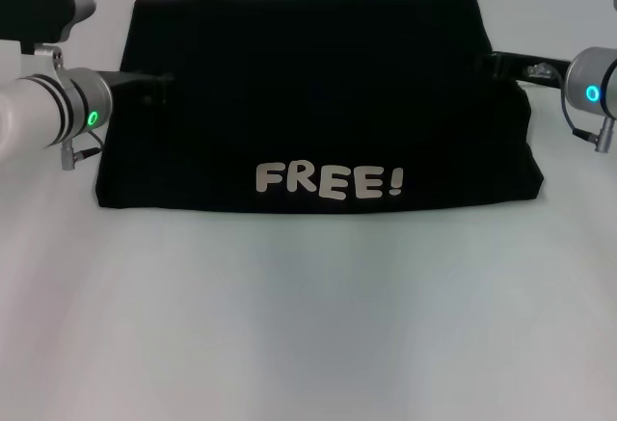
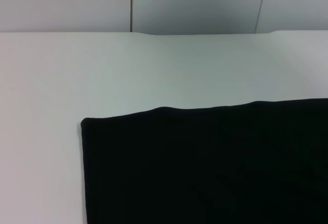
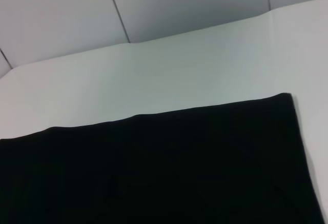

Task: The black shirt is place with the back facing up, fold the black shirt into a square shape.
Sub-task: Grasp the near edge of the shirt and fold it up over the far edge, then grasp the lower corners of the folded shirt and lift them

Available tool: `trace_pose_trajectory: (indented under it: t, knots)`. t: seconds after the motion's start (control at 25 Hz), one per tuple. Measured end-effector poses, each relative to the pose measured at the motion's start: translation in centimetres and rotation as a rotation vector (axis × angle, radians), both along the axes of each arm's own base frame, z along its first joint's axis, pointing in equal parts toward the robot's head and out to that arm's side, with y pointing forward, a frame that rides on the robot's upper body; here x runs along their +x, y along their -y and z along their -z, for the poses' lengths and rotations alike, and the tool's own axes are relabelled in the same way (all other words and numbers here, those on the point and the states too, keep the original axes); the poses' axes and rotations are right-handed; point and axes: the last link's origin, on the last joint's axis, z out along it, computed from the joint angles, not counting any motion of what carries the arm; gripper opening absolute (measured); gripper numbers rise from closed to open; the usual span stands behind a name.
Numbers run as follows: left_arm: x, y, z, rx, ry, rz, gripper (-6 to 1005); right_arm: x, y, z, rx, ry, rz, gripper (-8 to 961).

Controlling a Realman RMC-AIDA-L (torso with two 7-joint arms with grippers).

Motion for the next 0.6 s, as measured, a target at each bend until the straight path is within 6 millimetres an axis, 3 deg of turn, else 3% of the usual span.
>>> trace_pose_trajectory:
  t: [0.2,0.28,0.48,0.6]
  knots:
    - [0.2,-0.2,0.1,0.009,-0.009,-0.001,387,0.1,-0.1,-0.3,0.014,0.010,0.004,352]
    - [0.3,-0.2,0.0,0.012,-0.006,-0.002,442,0.3,-0.2,-0.6,0.018,0.012,0.006,594]
    - [0.4,-0.2,-0.1,0.012,0.013,-0.002,683,0.5,-0.3,-1.2,0.017,0.005,0.002,609]
    - [0.3,0.0,-0.4,0.003,0.052,-0.003,744,0.6,-0.2,-1.5,0.008,-0.007,-0.003,618]
